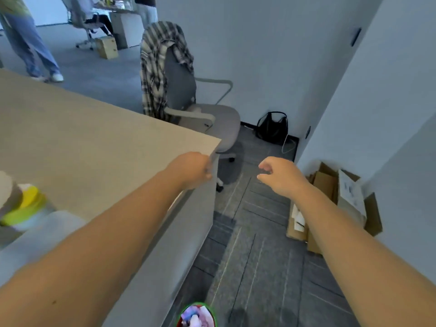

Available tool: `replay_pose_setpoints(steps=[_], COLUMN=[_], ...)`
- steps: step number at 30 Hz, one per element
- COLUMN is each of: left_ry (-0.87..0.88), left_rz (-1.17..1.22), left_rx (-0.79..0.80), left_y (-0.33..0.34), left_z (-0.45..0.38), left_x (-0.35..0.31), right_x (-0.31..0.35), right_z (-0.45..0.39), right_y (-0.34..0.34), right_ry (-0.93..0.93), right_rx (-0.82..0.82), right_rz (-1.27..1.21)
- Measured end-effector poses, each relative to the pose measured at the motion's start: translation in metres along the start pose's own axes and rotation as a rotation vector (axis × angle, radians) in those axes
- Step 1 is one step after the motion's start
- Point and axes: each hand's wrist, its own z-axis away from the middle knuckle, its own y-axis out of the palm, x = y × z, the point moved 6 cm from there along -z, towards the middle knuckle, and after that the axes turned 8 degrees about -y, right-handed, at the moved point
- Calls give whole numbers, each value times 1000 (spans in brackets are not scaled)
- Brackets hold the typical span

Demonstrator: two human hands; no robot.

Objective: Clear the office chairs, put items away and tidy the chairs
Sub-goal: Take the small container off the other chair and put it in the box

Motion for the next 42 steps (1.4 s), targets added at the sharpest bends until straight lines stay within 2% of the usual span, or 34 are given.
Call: replay_pose_setpoints(steps=[8, 14, 23, 30, 34, 42], left_ry=[14, -33, -163, -217, -263, -528], left_rz=[56, 115, 178, 233, 239, 305], left_rx=[46, 55, 78, 62, 118, 124], left_y=[19, 17, 10, -28, -42, -42], left_z=[-135, -206, -343, -516, -584, -706], left_x=[-148, -196, -163, -122, -100, -30], right_x=[-177, -240, -257, -254, -253, -248], right_z=[-64, -128, -279, -463, -546, -720], right_y=[-80, -103, -121, -139, -145, -117], right_ry=[89, 73, -17, -55, -76, -217], right_rx=[0, 45, 88, 82, 123, 283], right_rz=[-20, -52, -61, -47, -50, -41])
